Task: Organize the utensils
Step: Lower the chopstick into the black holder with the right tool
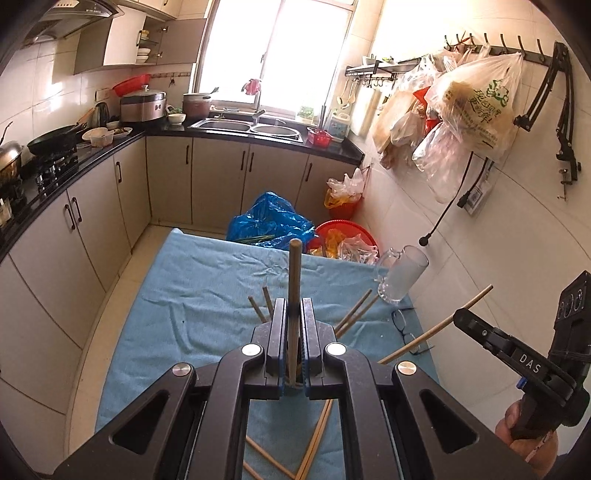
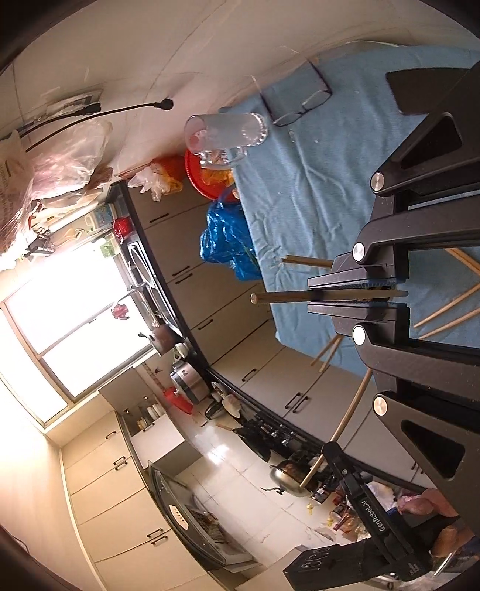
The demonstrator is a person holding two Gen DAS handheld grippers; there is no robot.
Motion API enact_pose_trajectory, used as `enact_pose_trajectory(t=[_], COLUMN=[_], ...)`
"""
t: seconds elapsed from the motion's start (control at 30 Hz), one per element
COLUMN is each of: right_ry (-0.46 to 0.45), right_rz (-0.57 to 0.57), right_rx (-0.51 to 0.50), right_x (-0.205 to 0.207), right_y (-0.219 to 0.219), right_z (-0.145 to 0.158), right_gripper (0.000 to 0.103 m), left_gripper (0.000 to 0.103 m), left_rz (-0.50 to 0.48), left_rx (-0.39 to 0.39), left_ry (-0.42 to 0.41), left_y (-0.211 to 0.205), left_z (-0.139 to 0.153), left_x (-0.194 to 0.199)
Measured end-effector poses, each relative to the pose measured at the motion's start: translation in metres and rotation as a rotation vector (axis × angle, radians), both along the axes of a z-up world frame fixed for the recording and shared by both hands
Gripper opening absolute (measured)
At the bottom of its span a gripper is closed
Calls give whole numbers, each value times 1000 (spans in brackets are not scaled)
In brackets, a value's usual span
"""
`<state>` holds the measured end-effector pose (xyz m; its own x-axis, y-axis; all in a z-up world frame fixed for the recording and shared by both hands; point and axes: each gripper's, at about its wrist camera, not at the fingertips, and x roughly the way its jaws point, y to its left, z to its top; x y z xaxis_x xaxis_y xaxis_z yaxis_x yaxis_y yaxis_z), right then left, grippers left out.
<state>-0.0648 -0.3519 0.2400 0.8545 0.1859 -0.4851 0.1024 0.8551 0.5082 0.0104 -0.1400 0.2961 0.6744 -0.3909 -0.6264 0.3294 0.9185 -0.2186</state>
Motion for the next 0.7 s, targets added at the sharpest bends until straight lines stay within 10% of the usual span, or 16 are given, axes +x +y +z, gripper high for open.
enact_pose_trajectory(t=[0.7], right_ry=[122], right_rz=[-7], right_rx=[-34], right_x=[64], right_y=[3], right_z=[-49], right_gripper=[6], left_gripper=[6], left_rz=[22], left_rx=[39], left_ry=[95], left_y=[-20], left_z=[-51], left_x=[45])
